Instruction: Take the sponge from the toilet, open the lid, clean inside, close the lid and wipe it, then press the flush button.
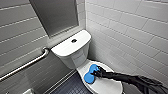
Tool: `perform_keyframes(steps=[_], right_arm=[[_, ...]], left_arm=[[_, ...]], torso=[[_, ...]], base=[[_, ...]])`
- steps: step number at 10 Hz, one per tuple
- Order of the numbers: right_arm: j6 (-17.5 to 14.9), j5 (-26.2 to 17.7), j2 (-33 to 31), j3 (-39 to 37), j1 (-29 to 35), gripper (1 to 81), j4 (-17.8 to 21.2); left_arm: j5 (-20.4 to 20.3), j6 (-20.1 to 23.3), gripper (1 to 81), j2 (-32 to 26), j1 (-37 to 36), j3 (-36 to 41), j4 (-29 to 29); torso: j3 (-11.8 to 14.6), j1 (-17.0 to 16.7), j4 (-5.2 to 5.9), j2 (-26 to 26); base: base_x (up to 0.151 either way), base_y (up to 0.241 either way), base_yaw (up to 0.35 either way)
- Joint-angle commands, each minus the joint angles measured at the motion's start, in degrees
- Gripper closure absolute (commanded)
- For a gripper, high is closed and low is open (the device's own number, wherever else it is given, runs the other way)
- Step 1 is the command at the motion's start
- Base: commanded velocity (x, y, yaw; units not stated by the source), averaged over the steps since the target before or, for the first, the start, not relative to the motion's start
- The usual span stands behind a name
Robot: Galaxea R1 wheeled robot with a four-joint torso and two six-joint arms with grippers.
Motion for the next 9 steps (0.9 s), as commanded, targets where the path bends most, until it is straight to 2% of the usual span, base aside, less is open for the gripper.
perform_keyframes(steps=[1,4,7,9], right_arm=[[-0.2,-2.0,-0.3,1.0,1.3,81.1,-2.5],[0.2,-1.7,-13.5,15.2,-2.5,81.1,-2.0],[0.2,1.1,-24.2,22.7,-6.8,81.1,-0.7],[0.1,1.6,-29.4,24.3,-10.4,81.1,-0.7]], left_arm=[[5.1,0.2,1.0,-0.3,0.7,0.8,-0.8],[5.1,0.3,1.0,-0.2,0.7,0.8,-0.7],[5.1,0.4,1.0,-0.1,0.7,0.8,-0.6],[5.1,0.4,1.0,-0.2,0.7,1.0,-0.6]], torso=[[0.0,0.0,0.0,0.0],[0.0,0.0,0.0,0.0],[0.0,0.0,0.0,0.0],[0.0,0.0,0.0,0.0]], base=[[0.0,0.0,0.0],[0.0,0.0,0.0],[0.0,0.0,0.0],[0.0,0.0,0.0]])
